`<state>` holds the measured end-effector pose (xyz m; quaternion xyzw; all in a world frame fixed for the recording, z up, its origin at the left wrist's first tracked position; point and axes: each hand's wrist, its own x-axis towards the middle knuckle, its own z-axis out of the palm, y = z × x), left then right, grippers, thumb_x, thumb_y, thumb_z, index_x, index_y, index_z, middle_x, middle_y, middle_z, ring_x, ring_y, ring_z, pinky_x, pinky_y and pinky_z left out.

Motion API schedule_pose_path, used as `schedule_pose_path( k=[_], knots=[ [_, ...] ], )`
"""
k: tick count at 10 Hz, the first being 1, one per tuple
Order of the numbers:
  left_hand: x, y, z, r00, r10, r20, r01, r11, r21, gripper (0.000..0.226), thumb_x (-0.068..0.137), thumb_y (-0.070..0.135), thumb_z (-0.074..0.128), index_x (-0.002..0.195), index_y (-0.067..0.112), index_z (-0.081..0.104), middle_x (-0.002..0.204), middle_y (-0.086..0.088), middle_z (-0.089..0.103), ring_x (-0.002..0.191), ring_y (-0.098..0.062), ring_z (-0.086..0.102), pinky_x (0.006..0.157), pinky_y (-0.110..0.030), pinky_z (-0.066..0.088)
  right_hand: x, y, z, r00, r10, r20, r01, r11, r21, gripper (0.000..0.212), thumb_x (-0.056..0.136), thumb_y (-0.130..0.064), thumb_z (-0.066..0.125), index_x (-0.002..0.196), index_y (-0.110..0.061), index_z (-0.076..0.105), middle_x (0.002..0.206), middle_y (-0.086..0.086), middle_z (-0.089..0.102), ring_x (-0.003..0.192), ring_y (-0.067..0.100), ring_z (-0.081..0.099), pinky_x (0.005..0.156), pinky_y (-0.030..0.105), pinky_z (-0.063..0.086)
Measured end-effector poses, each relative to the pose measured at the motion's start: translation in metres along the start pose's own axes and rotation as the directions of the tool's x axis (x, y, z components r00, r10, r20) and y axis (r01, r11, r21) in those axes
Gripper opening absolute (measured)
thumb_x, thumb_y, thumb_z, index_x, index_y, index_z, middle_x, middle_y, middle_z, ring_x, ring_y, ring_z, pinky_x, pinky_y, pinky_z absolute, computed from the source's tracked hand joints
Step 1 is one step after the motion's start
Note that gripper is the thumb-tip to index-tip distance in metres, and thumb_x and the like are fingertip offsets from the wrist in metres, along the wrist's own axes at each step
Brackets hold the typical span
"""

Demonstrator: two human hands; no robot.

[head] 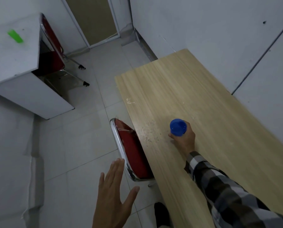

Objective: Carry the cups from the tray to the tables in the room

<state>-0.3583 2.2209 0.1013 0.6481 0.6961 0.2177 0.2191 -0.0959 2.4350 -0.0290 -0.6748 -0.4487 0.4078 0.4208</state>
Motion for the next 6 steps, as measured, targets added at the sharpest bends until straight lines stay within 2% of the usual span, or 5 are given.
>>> schedule_pose_path(
  k=[2, 3, 4, 5, 6],
  knots=[
    [0.003, -0.003, -0.001, 1.000, 0.023, 0.004, -0.023, 1.000, 0.009, 0.088, 0.091, 0.077, 0.043, 0.164, 0.039, 0.010, 0.171, 0.012, 0.022, 0.158, -0.004, 0.013, 0.126, -0.057, 0.014, 0.004, -0.003, -0.002, 0.998, 0.031, 0.052, -0.031, 1.000, 0.002, 0.078, 0.069, -0.013, 0.093, 0.134, -0.025, 0.052, 0.119, -0.004, 0.067, 0.106, 0.016, 0.066, 0.094, 0.033, 0.054],
    [0.005, 0.000, -0.003, 0.999, 0.042, 0.017, -0.042, 0.999, -0.006, 0.086, 0.092, 0.074, 0.044, 0.163, 0.040, 0.011, 0.170, 0.013, 0.021, 0.158, -0.004, 0.014, 0.126, -0.056, 0.014, -0.004, -0.001, -0.006, 0.997, 0.024, 0.069, -0.024, 1.000, -0.004, 0.089, 0.069, -0.013, 0.093, 0.141, -0.031, 0.044, 0.133, -0.003, 0.062, 0.115, 0.015, 0.063, 0.104, 0.038, 0.050],
    [0.008, 0.003, -0.006, 0.998, 0.067, 0.013, -0.067, 0.998, -0.006, 0.085, 0.092, 0.075, 0.042, 0.163, 0.040, 0.011, 0.170, 0.014, 0.021, 0.158, -0.003, 0.014, 0.126, -0.054, 0.013, -0.019, -0.001, -0.014, 0.997, 0.065, 0.032, -0.063, 0.997, -0.053, 0.106, 0.071, -0.016, 0.094, 0.157, -0.020, 0.032, 0.159, 0.002, 0.043, 0.142, 0.019, 0.043, 0.113, 0.034, 0.034],
    [0.008, 0.002, -0.009, 0.995, 0.091, 0.037, -0.090, 0.996, -0.022, 0.084, 0.092, 0.073, 0.044, 0.163, 0.042, 0.010, 0.170, 0.014, 0.020, 0.157, -0.002, 0.013, 0.127, -0.052, 0.011, -0.038, 0.005, -0.023, 0.995, 0.101, -0.020, -0.102, 0.992, -0.075, 0.109, 0.073, -0.028, 0.093, 0.160, -0.022, 0.027, 0.167, 0.002, 0.033, 0.151, 0.024, 0.034, 0.119, 0.043, 0.030],
    [0.007, 0.004, -0.014, 0.991, 0.111, 0.081, -0.109, 0.993, -0.034, 0.085, 0.092, 0.073, 0.044, 0.163, 0.040, 0.012, 0.170, 0.017, 0.018, 0.157, 0.002, 0.010, 0.128, -0.051, 0.010, -0.066, 0.006, -0.032, 0.990, 0.116, -0.084, -0.123, 0.990, -0.075, 0.107, 0.075, -0.039, 0.090, 0.159, -0.026, 0.026, 0.166, 0.001, 0.035, 0.150, 0.024, 0.036, 0.119, 0.048, 0.033]
  ],
)
